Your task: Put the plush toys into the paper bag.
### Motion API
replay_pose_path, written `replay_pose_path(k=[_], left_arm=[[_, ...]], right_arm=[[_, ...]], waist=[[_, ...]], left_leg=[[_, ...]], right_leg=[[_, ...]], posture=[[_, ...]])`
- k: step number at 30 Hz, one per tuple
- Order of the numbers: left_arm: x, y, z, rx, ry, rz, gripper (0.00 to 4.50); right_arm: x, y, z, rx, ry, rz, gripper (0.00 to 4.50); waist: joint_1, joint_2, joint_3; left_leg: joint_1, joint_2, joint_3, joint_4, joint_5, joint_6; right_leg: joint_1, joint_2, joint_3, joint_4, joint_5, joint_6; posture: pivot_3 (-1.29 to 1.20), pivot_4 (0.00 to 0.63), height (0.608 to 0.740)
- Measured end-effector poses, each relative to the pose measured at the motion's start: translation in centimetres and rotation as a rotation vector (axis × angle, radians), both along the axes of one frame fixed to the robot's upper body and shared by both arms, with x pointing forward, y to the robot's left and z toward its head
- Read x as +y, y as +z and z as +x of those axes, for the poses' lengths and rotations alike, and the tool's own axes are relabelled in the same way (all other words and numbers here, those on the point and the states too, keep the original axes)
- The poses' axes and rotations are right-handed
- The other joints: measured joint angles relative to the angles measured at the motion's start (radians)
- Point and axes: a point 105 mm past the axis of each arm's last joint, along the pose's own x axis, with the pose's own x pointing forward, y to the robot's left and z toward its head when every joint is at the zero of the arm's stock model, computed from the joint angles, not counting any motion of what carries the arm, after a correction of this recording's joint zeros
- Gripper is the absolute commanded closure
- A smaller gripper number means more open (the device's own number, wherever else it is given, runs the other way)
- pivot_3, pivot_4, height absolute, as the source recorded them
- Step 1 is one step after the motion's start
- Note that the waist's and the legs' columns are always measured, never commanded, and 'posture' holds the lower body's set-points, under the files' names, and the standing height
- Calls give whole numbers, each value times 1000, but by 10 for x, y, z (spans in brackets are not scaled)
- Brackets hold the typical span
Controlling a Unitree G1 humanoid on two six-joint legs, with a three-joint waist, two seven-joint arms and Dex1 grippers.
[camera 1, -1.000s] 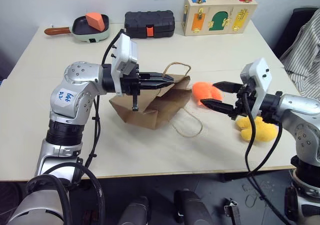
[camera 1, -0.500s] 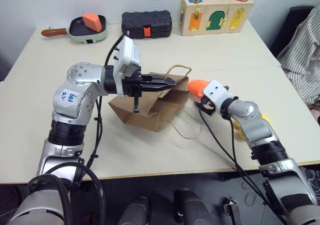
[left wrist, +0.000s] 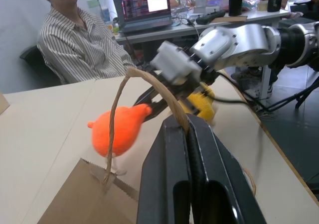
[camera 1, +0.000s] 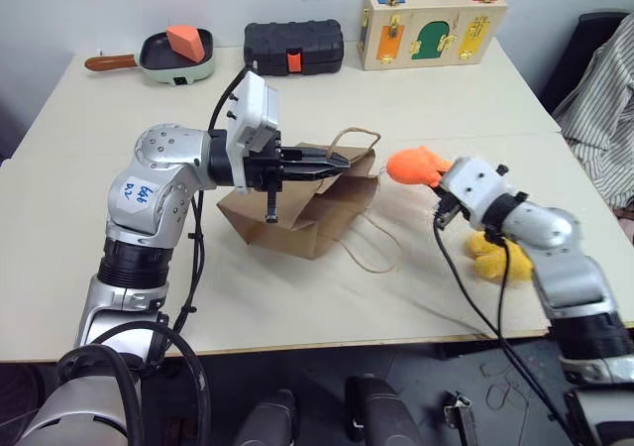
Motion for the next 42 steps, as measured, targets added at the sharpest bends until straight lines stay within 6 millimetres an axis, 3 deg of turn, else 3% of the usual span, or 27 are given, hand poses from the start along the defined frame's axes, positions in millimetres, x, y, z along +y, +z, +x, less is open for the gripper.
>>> replay_pose_path(k=[4, 7, 11, 18, 28, 32, 33, 38, 42], left_arm=[[-1, -2, 2, 12, 0, -7, 4500], [-2, -2, 2, 15, -7, -13, 4500], [-4, -1, 1, 13, -17, -18, 4500], [-8, 0, -1, 10, -37, -24, 4500], [-8, 1, -3, 11, -50, -22, 4500], [-9, 2, -5, 2, -51, -22, 4500], [-9, 3, -5, -2, -52, -22, 4500], [-9, 4, -5, -6, -48, -21, 4500], [-8, 4, -5, -7, -44, -20, 4500]], right_arm=[[32, 12, -37, 4, 214, -37, 4466], [47, 6, -44, 8, 263, -90, 4466], [72, 0, -33, -12, 294, -153, 4466], [98, -22, 1, -29, 306, -336, 4466], [146, -30, 15, 4, 398, -263, 4466], [162, -46, 17, 66, 415, -225, 4466], [162, -49, 19, 77, 408, -217, 3826], [164, -55, 29, 82, 371, -197, 2292], [157, -46, 13, 82, 405, -128, 947]], waist=[[1, 0, 0], [6, 0, 0], [3, 0, 0], [0, 0, 0], [-4, 0, 0], [-5, 0, 0], [-6, 0, 0], [-6, 0, 0], [-4, 0, 0]], left_leg=[[1, 0, -1, 0, 0, 0], [1, -1, -1, 0, 0, 0], [1, -1, 0, 0, 0, 0], [1, -1, -1, 1, 0, 0], [1, 0, -2, 2, 0, 0], [1, 0, -2, 2, 0, 0], [1, 0, -2, 2, 0, 0], [1, -1, -2, 2, 0, 0], [1, -1, -4, 2, 0, 0]], right_leg=[[0, 1, 3, -1, 0, 0], [1, 1, 3, -3, 0, 0], [0, 1, 3, -3, 0, 0], [0, 1, 2, 0, 0, 0], [0, 1, 1, 0, 0, 0], [0, 1, 1, 1, 0, 0], [0, 1, 1, 1, 0, 0], [0, 1, 1, 1, 0, 0], [0, 1, 1, 1, 0, 0]], posture=[[0, 150, 740], [0, 150, 740], [0, 150, 740], [0, 150, 740], [0, 150, 740], [0, 150, 740], [0, 150, 740], [0, 150, 740], [0, 150, 740]])
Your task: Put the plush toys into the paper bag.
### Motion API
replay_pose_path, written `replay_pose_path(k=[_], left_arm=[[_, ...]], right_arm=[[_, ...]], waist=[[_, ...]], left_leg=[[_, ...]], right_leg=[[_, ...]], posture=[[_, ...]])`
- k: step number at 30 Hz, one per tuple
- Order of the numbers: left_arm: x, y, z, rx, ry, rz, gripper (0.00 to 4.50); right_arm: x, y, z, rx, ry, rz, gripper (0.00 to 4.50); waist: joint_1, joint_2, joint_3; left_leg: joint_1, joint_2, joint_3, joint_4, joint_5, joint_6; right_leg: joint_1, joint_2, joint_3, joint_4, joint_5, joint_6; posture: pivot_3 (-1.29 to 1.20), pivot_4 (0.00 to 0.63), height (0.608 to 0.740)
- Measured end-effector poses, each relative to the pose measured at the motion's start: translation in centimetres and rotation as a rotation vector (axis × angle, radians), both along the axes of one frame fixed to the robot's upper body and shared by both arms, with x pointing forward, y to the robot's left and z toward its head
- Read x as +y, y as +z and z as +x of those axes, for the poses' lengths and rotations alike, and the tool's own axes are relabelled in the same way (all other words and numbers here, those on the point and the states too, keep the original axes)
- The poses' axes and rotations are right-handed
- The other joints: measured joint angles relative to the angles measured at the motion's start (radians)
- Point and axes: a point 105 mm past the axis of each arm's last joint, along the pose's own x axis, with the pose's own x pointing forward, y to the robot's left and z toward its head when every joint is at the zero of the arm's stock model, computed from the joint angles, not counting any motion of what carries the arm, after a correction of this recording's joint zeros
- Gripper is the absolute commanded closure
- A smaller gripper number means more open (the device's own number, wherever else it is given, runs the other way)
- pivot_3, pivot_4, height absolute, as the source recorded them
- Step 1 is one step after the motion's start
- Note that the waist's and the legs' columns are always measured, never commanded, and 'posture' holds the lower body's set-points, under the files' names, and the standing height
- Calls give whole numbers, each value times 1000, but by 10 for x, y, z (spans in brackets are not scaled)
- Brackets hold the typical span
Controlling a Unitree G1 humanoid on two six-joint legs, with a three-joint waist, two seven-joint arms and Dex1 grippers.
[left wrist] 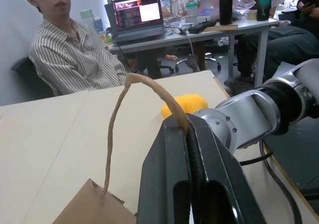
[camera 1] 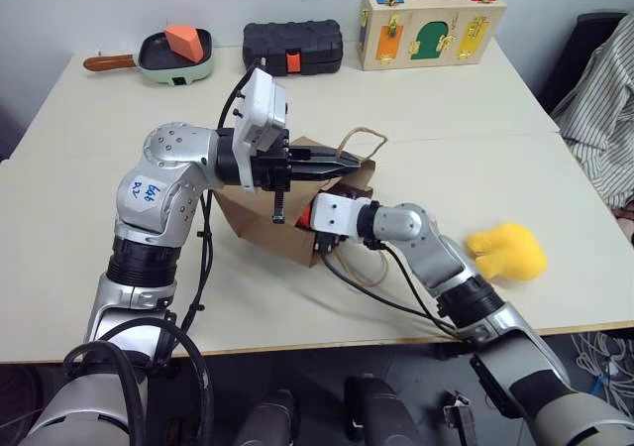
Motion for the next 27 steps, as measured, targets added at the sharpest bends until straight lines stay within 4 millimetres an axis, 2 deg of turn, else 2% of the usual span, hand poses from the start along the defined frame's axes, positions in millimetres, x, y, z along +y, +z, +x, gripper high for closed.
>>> replay_pose_path(k=[3, 7, 10, 12, 14, 16, 18, 19, 21, 23, 24, 27], left_arm=[[1, 0, 1, 1, 6, 1, 4500], [3, -3, 2, 10, 18, 0, 4500], [2, -4, 2, 13, 17, -2, 4500], [3, -6, 2, 17, 18, -3, 4500], [1, -6, 1, 18, 10, -8, 4500], [-1, -6, 1, 19, -1, -16, 4500], [-4, -7, 2, 23, -13, -24, 4500], [-5, -8, 3, 28, -15, -24, 4500], [-5, -9, 4, 24, -19, -17, 4500], [-6, -10, 6, 21, -20, -10, 4500], [-6, -10, 7, 24, -22, -8, 4500], [-4, -9, 8, 14, -24, -6, 4500]], right_arm=[[-20, 17, -18, 41, -3, 86, 50], [-61, 48, -50, 112, -35, 198, 50], [-94, 59, -73, 197, -100, 241, 50], [-110, 71, -81, 234, -144, 313, 50], [-112, 89, -85, 244, -145, 415, 50], [-107, 105, -84, 250, -119, 501, 50], [-101, 112, -82, 255, -111, 531, 50], [-103, 111, -81, 256, -126, 531, 50], [-119, 94, -74, 277, -243, 474, 50], [-157, 65, -66, 325, -453, 390, 50], [-182, 52, -67, 350, -569, 362, 50], [-254, 32, -79, 375, -865, 293, 50]], waist=[[5, 0, 0], [7, 0, 0], [10, 0, 0], [8, 0, 0], [4, 0, 0], [3, 0, 0], [7, 0, 0], [9, 0, 0], [29, 0, 0], [50, 0, 0], [61, 0, 0], [71, 0, 0]], left_leg=[[-1, 0, -1, 0, 0, 0], [-1, 0, -2, -1, 0, 0], [-1, 0, -1, -2, 0, 0], [-1, 0, 0, -2, 0, 0], [1, 0, 1, -2, 0, 0], [2, 0, 1, -2, 0, 0], [2, 0, 1, -2, 0, 0], [1, 0, 1, -2, 0, 0], [0, -1, 0, -2, 0, 1], [-1, -2, -1, -1, -1, 2], [-2, -3, -1, -1, -1, 2], [-3, -3, 0, -1, -1, 3]], right_leg=[[0, 0, 0, 0, 0, 0], [1, 0, 0, -1, 0, 0], [2, 0, 0, -2, 0, 0], [2, 0, 2, -2, 0, 0], [2, 0, 3, -2, 0, 0], [2, 0, 3, -2, 0, 0], [1, 0, 3, -2, 0, 0], [1, 0, 3, -2, 0, 0], [2, 0, 3, -2, 0, 0], [2, -1, 3, -3, 0, 0], [2, -2, 3, -3, 0, 0], [2, -2, 3, -3, 0, 1]], posture=[[0, 150, 740], [0, 150, 740], [0, 150, 740], [0, 150, 740], [0, 150, 740], [0, 150, 740], [0, 150, 740], [0, 150, 740], [0, 150, 740], [0, 150, 740], [0, 150, 740], [0, 150, 740]])
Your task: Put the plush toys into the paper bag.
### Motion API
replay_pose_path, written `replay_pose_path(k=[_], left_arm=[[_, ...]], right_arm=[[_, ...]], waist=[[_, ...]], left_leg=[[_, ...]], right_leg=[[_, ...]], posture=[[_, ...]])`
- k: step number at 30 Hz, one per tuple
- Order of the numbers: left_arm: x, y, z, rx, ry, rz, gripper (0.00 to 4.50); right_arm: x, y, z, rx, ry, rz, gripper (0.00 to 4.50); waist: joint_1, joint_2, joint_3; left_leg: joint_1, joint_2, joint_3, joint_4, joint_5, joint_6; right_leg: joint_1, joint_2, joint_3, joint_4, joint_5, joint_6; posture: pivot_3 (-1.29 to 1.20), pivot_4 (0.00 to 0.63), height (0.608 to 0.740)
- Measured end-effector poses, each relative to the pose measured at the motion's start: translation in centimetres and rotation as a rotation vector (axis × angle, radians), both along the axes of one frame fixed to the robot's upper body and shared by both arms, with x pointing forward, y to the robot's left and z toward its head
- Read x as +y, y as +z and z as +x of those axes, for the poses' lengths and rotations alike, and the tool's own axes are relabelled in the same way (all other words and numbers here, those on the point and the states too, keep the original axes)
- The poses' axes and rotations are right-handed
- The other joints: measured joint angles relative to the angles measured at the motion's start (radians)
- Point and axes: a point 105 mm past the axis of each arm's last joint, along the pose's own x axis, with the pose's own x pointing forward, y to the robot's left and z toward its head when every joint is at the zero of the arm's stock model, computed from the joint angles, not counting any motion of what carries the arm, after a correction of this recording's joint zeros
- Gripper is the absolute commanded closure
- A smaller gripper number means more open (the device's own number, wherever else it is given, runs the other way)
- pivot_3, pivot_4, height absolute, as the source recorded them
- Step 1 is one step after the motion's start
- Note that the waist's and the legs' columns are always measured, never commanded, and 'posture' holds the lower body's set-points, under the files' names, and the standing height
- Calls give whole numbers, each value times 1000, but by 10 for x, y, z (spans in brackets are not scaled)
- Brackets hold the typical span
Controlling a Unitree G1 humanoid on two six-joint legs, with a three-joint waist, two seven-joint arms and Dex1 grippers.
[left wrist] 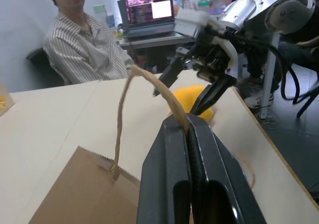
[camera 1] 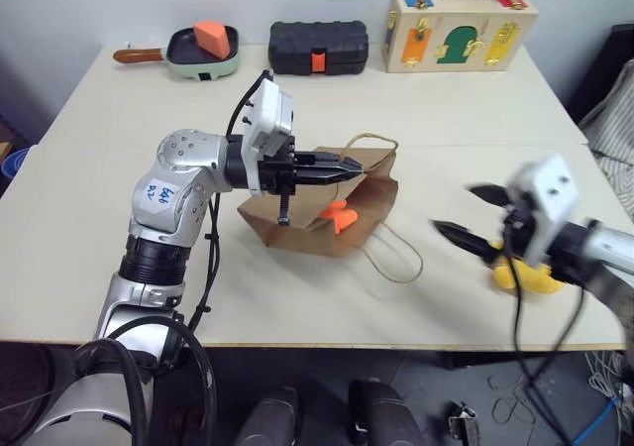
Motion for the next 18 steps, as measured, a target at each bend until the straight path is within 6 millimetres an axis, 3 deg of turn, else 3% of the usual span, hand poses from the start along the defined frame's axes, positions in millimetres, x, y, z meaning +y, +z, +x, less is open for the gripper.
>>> replay_pose_path(k=[3, 5, 8, 12, 18], left_arm=[[0, 1, 1, -5, -3, -2, 4500], [0, -1, 2, 0, -2, -4, 4500], [-2, -1, 1, -1, -8, -7, 4500], [-2, -1, 2, -2, -7, -8, 4500], [-2, -1, 2, -1, -6, -7, 4500]], right_arm=[[-42, -12, -16, 50, -142, -64, 50], [-55, -26, -20, 87, -200, -40, 50], [-63, -46, -19, 128, -243, -10, 50], [-55, -57, -10, 115, -264, 144, 50], [-34, -55, 0, 107, -226, 368, 2062]], waist=[[-3, 0, 0], [-18, -1, 0], [-29, -1, 0], [-35, -1, 0], [-34, -1, 0]], left_leg=[[2, 2, 1, 0, 0, 0], [4, 2, 5, 0, 0, 0], [6, 3, 7, 0, 1, -1], [6, 3, 6, 0, 1, -1], [6, 3, 5, 0, 1, -1]], right_leg=[[1, 1, 1, 1, 0, 0], [1, 2, 3, 0, 0, 0], [1, 2, 5, 2, 0, 0], [1, 3, 6, 2, 0, 0], [1, 3, 5, 1, 0, 0]], posture=[[0, 150, 740], [0, 150, 740], [0, 150, 740], [0, 150, 740], [0, 150, 740]])
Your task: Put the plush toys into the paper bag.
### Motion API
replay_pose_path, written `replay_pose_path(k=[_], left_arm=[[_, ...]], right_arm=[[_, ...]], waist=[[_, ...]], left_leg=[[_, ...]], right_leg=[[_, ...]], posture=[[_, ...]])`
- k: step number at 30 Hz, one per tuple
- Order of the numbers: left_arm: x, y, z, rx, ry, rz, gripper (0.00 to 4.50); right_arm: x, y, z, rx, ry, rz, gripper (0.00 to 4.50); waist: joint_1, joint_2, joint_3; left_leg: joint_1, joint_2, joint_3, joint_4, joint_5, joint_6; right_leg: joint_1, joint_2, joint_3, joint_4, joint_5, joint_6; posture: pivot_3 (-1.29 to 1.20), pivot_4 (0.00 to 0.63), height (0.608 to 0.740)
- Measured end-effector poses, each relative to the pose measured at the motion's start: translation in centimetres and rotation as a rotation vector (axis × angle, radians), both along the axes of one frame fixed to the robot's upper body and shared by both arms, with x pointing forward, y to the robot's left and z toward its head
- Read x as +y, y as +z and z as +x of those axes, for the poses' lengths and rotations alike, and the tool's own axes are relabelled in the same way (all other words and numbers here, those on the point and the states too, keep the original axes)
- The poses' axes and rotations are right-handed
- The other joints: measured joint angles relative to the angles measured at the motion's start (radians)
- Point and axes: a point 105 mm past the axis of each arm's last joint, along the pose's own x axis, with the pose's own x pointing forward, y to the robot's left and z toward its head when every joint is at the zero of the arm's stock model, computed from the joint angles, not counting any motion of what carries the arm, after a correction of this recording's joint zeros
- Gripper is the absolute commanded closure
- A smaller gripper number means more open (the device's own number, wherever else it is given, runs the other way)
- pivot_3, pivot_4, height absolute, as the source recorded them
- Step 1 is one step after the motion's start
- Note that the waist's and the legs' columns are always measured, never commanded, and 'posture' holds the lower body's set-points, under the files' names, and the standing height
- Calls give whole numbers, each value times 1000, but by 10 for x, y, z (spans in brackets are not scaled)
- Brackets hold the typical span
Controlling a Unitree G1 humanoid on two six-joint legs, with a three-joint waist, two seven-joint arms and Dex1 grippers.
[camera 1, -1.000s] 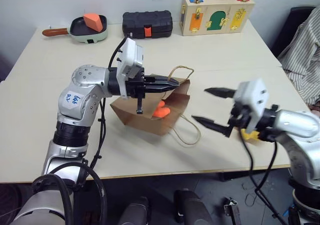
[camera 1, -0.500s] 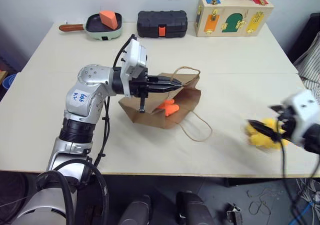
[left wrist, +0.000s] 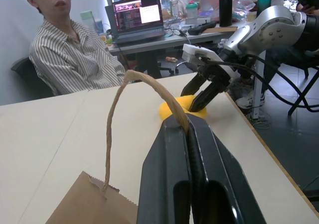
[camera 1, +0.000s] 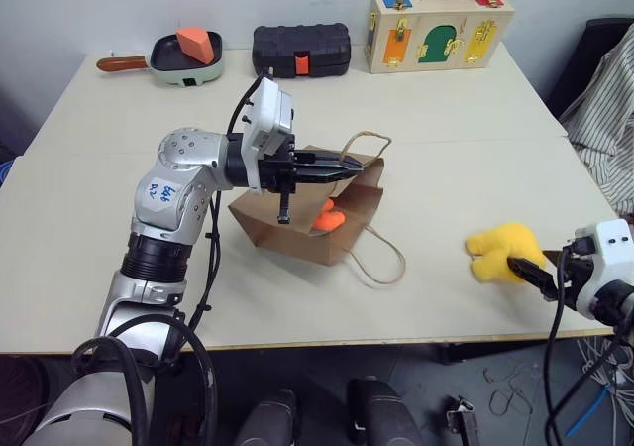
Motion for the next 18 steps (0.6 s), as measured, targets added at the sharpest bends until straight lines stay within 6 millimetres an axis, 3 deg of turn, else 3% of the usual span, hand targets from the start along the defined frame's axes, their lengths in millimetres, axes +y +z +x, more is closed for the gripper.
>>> replay_pose_path(k=[7, 10, 14, 18], left_arm=[[1, 0, 1, 2, 5, 4, 4500], [3, 0, 1, 4, 11, 8, 4500], [2, 0, 1, 5, 11, 9, 4500], [1, 3, 0, -3, 8, 8, 4500]], right_arm=[[5, 8, -5, -10, 31, 119, 4371], [27, 34, -7, -100, 157, 194, 4460], [92, 80, -4, -222, 444, 207, 4460], [142, 74, 13, -189, 561, 219, 4460]], waist=[[8, 0, 0], [7, 0, 0], [-6, 0, 0], [-6, 0, 0]], left_leg=[[0, 0, 0, 0, 0, 0], [0, 0, 0, 0, 0, 0], [0, 1, -1, -1, 0, 0], [-1, 0, -2, -1, 0, 0]], right_leg=[[0, 0, 0, 0, 0, 0], [0, 0, 0, 0, 0, 0], [0, 0, -1, 0, 0, 0], [0, 0, -1, -1, 0, 0]], posture=[[0, 150, 740], [0, 150, 740], [0, 150, 740], [0, 150, 740]])
